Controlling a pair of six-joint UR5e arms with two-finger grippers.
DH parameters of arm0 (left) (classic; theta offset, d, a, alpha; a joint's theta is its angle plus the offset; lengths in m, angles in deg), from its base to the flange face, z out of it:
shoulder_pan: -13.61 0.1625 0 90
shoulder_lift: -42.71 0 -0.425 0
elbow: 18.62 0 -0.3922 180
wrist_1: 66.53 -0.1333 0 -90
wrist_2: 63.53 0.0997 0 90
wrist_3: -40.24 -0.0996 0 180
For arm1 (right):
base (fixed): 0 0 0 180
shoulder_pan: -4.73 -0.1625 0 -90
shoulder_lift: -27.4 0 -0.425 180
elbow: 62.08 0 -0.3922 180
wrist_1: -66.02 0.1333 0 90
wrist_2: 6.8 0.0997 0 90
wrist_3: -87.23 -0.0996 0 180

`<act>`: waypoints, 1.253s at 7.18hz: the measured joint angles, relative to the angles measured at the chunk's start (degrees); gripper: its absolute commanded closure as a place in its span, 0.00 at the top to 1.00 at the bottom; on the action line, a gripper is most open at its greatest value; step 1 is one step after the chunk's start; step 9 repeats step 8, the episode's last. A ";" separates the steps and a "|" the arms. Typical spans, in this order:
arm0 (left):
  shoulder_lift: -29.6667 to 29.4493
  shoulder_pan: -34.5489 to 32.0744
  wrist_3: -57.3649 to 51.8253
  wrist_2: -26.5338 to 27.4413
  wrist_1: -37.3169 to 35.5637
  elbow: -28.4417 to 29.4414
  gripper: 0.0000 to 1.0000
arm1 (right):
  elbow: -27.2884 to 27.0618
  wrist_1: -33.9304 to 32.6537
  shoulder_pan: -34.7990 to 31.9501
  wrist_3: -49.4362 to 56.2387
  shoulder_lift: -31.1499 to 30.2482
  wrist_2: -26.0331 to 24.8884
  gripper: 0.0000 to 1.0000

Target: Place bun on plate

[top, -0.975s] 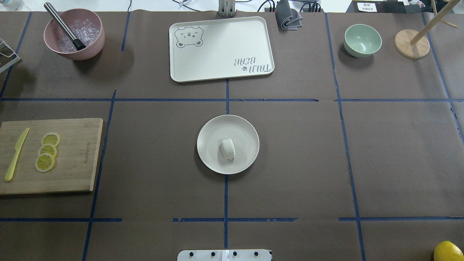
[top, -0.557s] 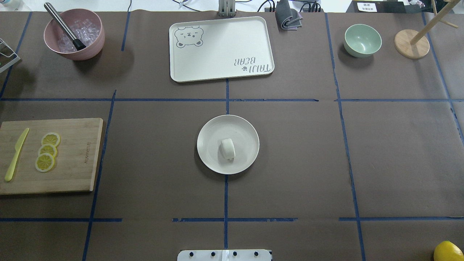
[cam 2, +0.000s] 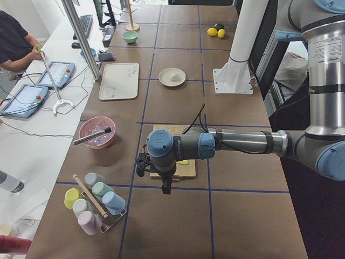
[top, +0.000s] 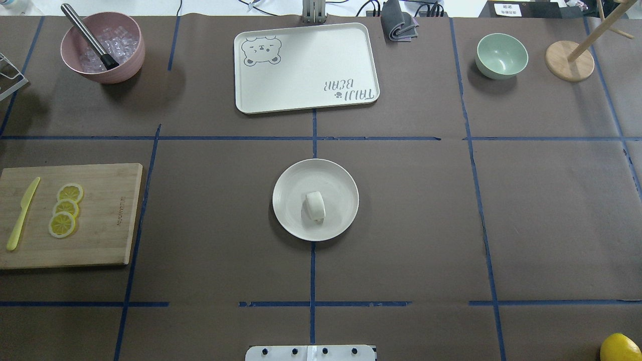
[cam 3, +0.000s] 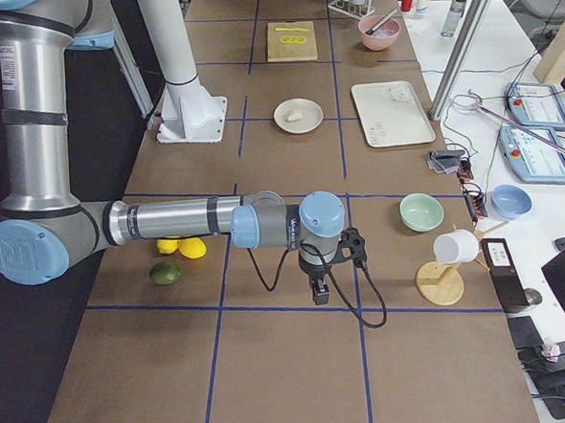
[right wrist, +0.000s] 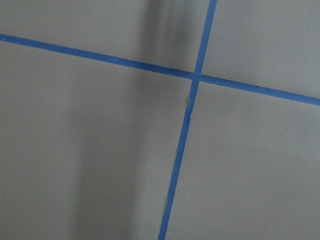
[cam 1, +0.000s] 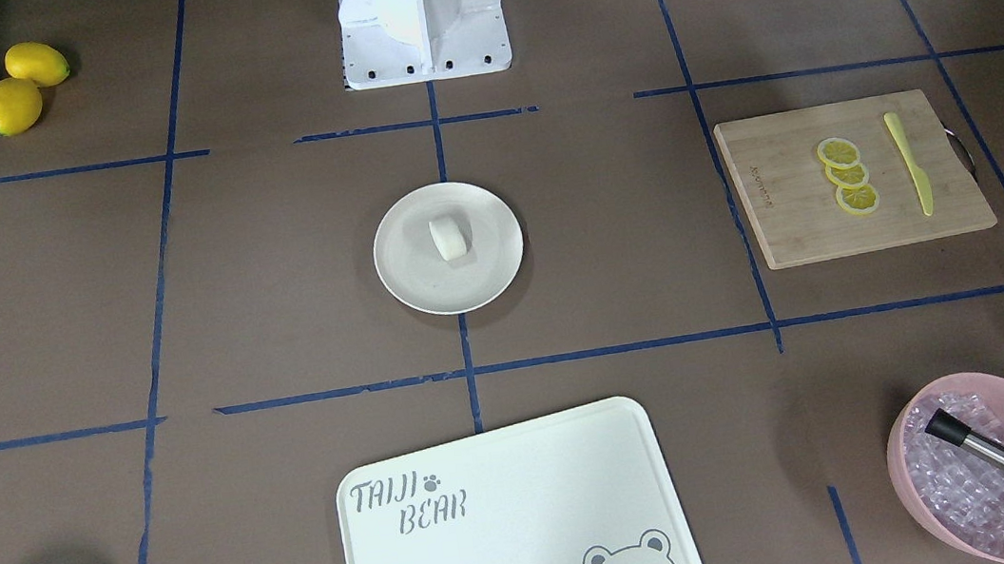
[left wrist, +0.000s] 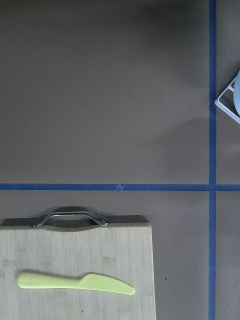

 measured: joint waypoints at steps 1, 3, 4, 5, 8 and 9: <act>-0.09 0.03 -0.01 0.01 -0.02 -0.06 1.00 | 0.00 -0.05 0.00 0.00 0.02 -0.04 1.00; -0.06 0.06 -0.01 0.14 -0.03 0.33 1.00 | 0.08 -0.04 0.00 0.00 0.13 -0.27 1.00; -0.01 0.09 -0.01 0.21 0.02 0.42 1.00 | 0.16 -0.01 0.00 -0.06 0.13 -0.28 1.00; 0.01 0.12 -0.03 0.25 0.21 0.47 1.00 | 0.27 0.06 0.03 -0.26 0.09 -0.15 1.00; -0.12 0.22 -0.09 0.29 0.36 0.28 1.00 | 0.56 0.38 0.22 -0.83 0.04 -0.24 1.00; -0.12 0.22 -0.09 0.29 0.36 0.28 1.00 | 0.56 0.38 0.22 -0.83 0.04 -0.24 1.00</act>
